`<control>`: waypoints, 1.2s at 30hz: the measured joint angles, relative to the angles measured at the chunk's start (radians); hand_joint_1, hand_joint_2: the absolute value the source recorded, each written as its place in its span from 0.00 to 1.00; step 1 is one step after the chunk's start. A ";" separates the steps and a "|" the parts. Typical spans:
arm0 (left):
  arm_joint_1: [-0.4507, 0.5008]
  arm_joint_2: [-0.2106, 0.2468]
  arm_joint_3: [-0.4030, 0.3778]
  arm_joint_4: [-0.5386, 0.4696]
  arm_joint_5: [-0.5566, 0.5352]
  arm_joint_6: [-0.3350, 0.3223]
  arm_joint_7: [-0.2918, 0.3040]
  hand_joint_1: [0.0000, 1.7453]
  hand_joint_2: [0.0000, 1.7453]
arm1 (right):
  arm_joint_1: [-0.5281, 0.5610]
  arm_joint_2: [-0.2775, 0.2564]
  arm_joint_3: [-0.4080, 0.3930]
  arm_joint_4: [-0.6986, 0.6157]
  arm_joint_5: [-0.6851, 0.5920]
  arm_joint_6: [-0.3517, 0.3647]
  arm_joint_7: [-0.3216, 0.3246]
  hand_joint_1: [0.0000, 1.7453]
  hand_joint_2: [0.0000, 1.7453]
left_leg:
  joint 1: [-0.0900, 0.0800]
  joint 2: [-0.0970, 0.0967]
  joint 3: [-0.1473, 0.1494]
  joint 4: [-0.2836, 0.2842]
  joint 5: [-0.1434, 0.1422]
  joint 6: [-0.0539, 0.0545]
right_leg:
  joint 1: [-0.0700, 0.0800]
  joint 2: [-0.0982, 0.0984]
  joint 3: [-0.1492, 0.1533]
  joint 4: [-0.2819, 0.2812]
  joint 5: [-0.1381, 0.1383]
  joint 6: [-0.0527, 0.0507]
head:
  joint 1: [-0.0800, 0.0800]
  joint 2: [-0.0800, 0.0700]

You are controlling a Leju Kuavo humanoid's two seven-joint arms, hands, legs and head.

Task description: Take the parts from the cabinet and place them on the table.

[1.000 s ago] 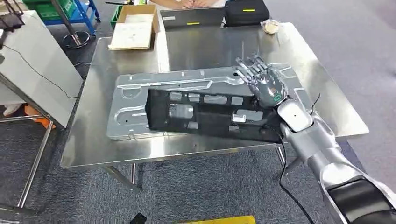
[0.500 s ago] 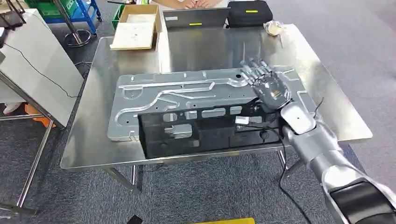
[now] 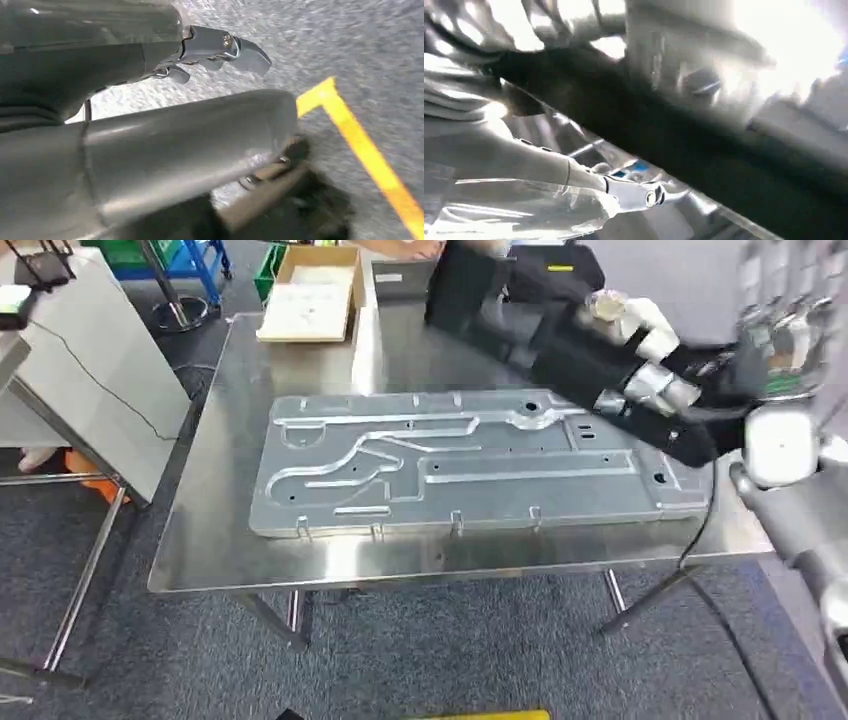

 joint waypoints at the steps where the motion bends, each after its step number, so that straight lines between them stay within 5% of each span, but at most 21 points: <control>1: -0.002 0.000 0.004 0.000 -0.001 0.000 -0.001 0.00 0.00 | -0.003 -0.014 0.006 -0.008 0.000 0.000 -0.032 0.00 0.00 | 0.001 0.004 0.001 -0.006 0.002 0.008 | -0.001 0.003 0.004 -0.005 0.003 0.007 | 0.001 0.000; 3: -0.012 0.000 0.008 0.000 -0.002 0.000 -0.003 0.00 0.00 | -0.002 -0.032 0.046 -0.016 0.001 0.000 -0.047 0.00 0.00 | 0.005 0.009 0.015 -0.028 0.015 0.030 | -0.004 0.011 -0.006 0.022 -0.025 0.011 | 0.001 0.000; 6: -0.020 -0.002 0.012 0.000 -0.002 0.000 -0.003 0.00 0.00 | 0.000 -0.051 0.079 -0.021 0.001 0.000 -0.033 0.00 0.00 | -0.005 0.008 0.007 -0.027 0.020 0.046 | -0.002 0.017 -0.107 0.240 -0.135 0.010 | 0.001 0.000; 8: -0.013 -0.002 0.014 0.000 -0.002 0.000 -0.003 0.00 0.00 | -0.004 -0.056 0.120 -0.015 0.001 0.000 -0.006 0.00 0.00 | -0.010 0.004 0.006 -0.024 0.019 0.047 | 0.000 0.021 -0.137 0.303 -0.137 0.009 | 0.000 0.000; 9: -0.013 -0.002 0.014 0.000 -0.002 0.000 -0.003 0.00 0.00 | -0.004 -0.057 0.133 -0.013 0.001 0.000 -0.004 0.00 0.00 | -0.012 0.003 0.006 -0.021 0.018 0.048 | 0.002 0.021 -0.121 0.267 -0.106 0.006 | 0.000 0.000; 11: -0.017 -0.003 0.014 0.000 -0.002 -0.001 -0.004 0.00 0.00 | -0.007 -0.058 0.148 -0.010 0.001 0.000 -0.009 0.00 0.00 | -0.012 0.001 0.006 -0.014 0.013 0.046 | 0.005 0.021 -0.046 0.114 -0.022 -0.002 | 0.000 0.000; 12: -0.017 -0.004 0.014 0.000 -0.002 -0.003 -0.004 0.00 0.00 | -0.015 -0.058 0.149 -0.009 0.001 0.000 -0.029 0.00 0.00 | -0.013 0.000 0.005 -0.008 0.008 0.043 | 0.008 0.019 -0.009 0.026 -0.002 -0.010 | 0.001 0.000; 16: -0.016 -0.005 0.014 0.000 -0.002 -0.005 -0.003 0.00 0.00 | -0.024 -0.063 0.134 -0.008 -0.005 0.000 -0.124 0.00 0.00 | -0.018 0.001 -0.002 -0.008 0.009 0.028 | 0.018 0.023 -0.003 0.010 -0.012 -0.020 | 0.000 0.000; 18: -0.015 -0.005 0.014 0.000 -0.002 -0.005 -0.003 0.00 0.00 | -0.027 -0.042 0.088 0.019 -0.056 0.000 -0.235 0.00 0.00 | -0.020 -0.003 -0.007 0.006 -0.007 0.011 | 0.003 0.021 0.003 -0.004 -0.004 -0.033 | 0.000 0.000; 19: -0.016 -0.005 0.014 0.000 -0.002 -0.005 -0.003 0.00 0.00 | -0.028 -0.013 0.052 0.056 -0.070 0.000 -0.280 0.00 0.00 | -0.018 -0.005 -0.023 0.046 -0.034 0.002 | 0.002 0.022 0.003 -0.004 -0.003 -0.037 | 0.000 0.000; 22: -0.016 -0.006 0.014 0.000 -0.006 -0.006 -0.003 0.00 0.00 | 0.001 0.042 -0.057 0.080 -0.022 0.000 -0.311 0.00 0.00 | -0.005 -0.005 -0.133 0.273 -0.135 -0.013 | 0.002 0.023 0.002 -0.003 -0.004 -0.040 | 0.000 0.000; 23: -0.016 -0.006 0.014 0.000 -0.007 -0.006 -0.003 0.00 0.00 | 0.013 0.048 -0.081 0.081 -0.011 0.000 -0.320 0.00 0.00 | -0.001 -0.005 -0.151 0.302 -0.134 -0.015 | 0.002 0.022 0.003 -0.003 -0.004 -0.040 | 0.000 0.000; 25: -0.014 -0.006 0.014 0.000 -0.008 -0.006 -0.002 0.00 0.00 | 0.032 0.055 -0.120 0.080 -0.007 0.000 -0.321 0.00 0.00 | 0.004 -0.005 -0.113 0.214 -0.067 -0.016 | 0.001 0.021 0.004 -0.002 -0.006 -0.037 | 0.000 0.000; 27: -0.014 -0.006 0.014 0.000 -0.011 -0.007 -0.002 0.00 0.00 | 0.065 0.045 -0.156 0.021 -0.005 0.000 -0.290 0.00 0.00 | 0.005 -0.007 -0.022 0.029 0.020 -0.009 | -0.001 0.021 0.010 -0.001 -0.011 -0.029 | 0.000 0.000; 29: -0.013 -0.006 0.014 0.000 -0.018 -0.011 -0.002 0.00 0.00 | 0.103 0.010 -0.186 -0.109 0.000 -0.001 -0.288 0.00 0.00 | -0.002 -0.010 -0.005 -0.007 0.011 0.000 | 0.002 0.019 0.005 0.001 -0.012 -0.017 | 0.001 0.000; 33: -0.010 -0.005 0.014 0.000 -0.018 -0.020 -0.003 0.00 0.00 | 0.202 -0.025 -0.304 -0.298 -0.016 -0.001 -0.564 0.00 0.00 | 0.006 -0.008 0.011 -0.031 0.020 0.027 | -0.001 0.019 0.019 -0.010 -0.017 0.006 | 0.000 0.000; 36: -0.012 -0.006 0.014 0.000 -0.018 -0.021 -0.004 0.00 0.00 | 0.238 -0.024 -0.396 -0.363 -0.002 0.000 -0.628 0.00 0.00 | 0.000 -0.008 0.010 -0.036 0.024 0.040 | -0.001 0.022 -0.062 0.161 -0.117 0.006 | 0.000 0.000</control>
